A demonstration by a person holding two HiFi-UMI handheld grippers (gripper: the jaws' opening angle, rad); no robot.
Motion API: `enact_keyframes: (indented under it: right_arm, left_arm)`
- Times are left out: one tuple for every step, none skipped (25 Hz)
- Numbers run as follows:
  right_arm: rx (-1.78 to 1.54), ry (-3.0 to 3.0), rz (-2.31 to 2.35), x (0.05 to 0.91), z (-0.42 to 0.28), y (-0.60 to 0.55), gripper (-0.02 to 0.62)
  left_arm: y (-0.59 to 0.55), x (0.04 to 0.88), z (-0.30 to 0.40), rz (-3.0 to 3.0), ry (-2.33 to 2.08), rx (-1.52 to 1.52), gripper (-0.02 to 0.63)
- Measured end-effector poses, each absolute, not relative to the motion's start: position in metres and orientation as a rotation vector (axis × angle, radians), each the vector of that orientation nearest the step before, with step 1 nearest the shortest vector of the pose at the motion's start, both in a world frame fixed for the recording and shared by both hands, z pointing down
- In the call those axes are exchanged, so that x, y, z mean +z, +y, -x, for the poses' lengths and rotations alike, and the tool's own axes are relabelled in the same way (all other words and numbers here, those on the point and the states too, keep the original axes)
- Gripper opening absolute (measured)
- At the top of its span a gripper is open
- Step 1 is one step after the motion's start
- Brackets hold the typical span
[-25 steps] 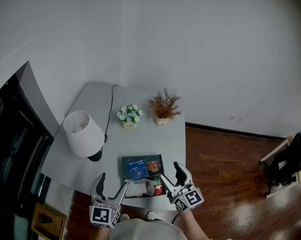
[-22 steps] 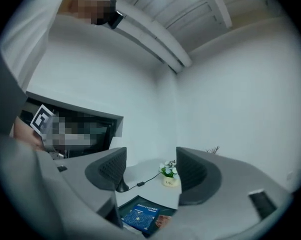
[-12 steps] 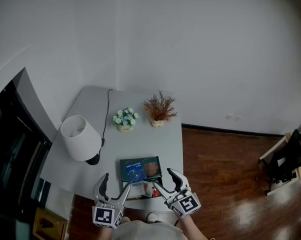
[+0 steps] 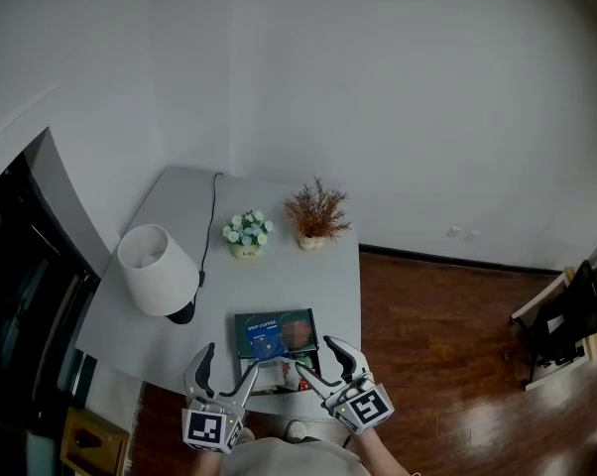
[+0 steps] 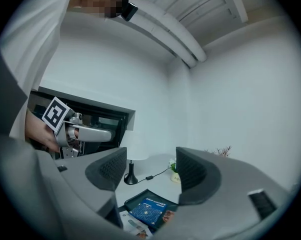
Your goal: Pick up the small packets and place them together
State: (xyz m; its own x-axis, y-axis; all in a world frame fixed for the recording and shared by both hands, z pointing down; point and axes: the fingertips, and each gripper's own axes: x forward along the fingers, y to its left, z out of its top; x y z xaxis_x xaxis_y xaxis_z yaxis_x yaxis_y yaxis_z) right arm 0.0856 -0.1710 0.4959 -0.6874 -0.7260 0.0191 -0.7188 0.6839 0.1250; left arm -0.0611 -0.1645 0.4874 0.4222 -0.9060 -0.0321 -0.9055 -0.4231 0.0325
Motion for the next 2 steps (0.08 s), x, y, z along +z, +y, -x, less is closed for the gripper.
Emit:
enact_keyframes:
  right_arm:
    - [-0.167, -2.823, -1.216, 0.4982, -0.0863, -0.1718, 0.323]
    - [-0.169, -2.825, -1.221, 0.5005, -0.0870, -0.1726, 0.322]
  left_arm:
    - [-0.1647, 0.4877, 0.0610, -2.642, -1.682, -0.068, 0.349]
    - [-0.1650, 0.4880, 0.0609, -2.644, -1.682, -0.065, 0.349]
